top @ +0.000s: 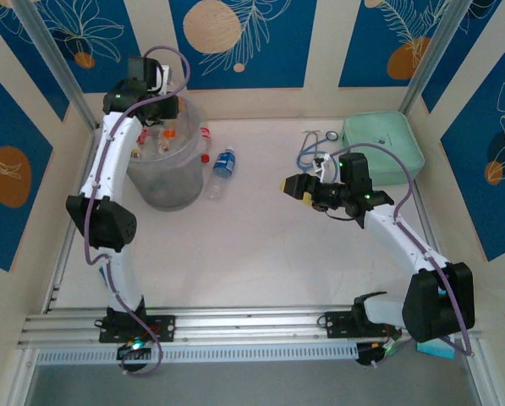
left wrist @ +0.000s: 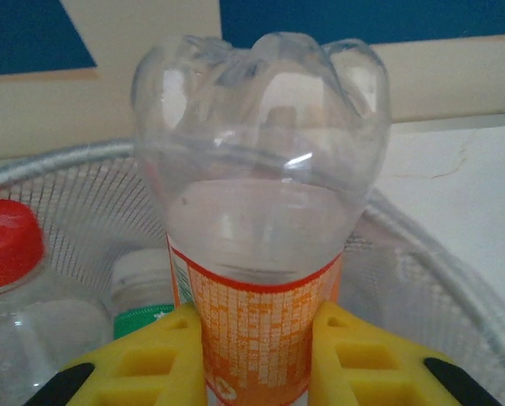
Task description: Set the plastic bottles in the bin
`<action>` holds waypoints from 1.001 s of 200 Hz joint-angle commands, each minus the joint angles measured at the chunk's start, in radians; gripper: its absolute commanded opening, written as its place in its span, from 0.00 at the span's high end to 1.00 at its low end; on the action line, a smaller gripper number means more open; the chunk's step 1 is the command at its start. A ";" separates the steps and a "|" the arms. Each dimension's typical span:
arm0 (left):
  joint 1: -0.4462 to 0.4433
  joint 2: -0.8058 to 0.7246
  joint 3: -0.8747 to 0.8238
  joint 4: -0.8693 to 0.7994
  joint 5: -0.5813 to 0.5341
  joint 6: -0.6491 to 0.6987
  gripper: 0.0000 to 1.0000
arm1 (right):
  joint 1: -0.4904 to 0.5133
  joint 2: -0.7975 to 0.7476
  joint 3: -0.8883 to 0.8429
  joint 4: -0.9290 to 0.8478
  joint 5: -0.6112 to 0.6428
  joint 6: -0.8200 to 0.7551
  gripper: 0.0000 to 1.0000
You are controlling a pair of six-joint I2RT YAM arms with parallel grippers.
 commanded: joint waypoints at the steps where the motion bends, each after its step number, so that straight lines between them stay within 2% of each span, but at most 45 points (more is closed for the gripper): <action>1: 0.003 0.014 -0.027 -0.062 -0.075 -0.022 1.00 | 0.006 0.004 -0.015 0.005 -0.002 0.003 0.08; 20: 0.002 0.000 -0.091 -0.039 -0.106 -0.079 1.00 | 0.005 0.012 -0.015 0.009 -0.005 0.003 0.08; 43: 0.002 -0.060 -0.200 0.041 -0.090 -0.175 1.00 | 0.005 0.018 -0.012 0.010 -0.006 0.003 0.08; 60: 0.002 -0.131 -0.290 0.118 -0.100 -0.248 0.90 | 0.005 0.020 -0.012 0.008 -0.004 0.001 0.08; 76: 0.002 -0.182 -0.349 0.167 -0.118 -0.301 0.87 | 0.004 0.022 -0.013 0.007 -0.001 0.000 0.08; 85: 0.002 -0.199 -0.361 0.179 -0.118 -0.316 0.80 | 0.005 0.024 -0.014 0.010 -0.002 0.000 0.08; 95: 0.003 -0.215 -0.366 0.190 -0.108 -0.317 0.68 | 0.005 0.026 -0.014 0.011 -0.003 0.001 0.08; 110: 0.003 -0.232 -0.359 0.200 -0.095 -0.304 0.57 | 0.007 0.028 -0.016 0.014 -0.005 0.003 0.08; 154: 0.002 -0.284 -0.324 0.225 -0.144 -0.255 0.38 | 0.007 0.040 -0.009 0.019 -0.008 0.004 0.08; 176: 0.003 -0.285 -0.326 0.287 -0.206 -0.233 0.37 | 0.014 0.048 -0.003 0.025 -0.013 0.010 0.08; 200: 0.002 -0.244 -0.312 0.369 -0.236 -0.219 0.51 | 0.026 0.058 0.004 0.022 -0.015 0.010 0.08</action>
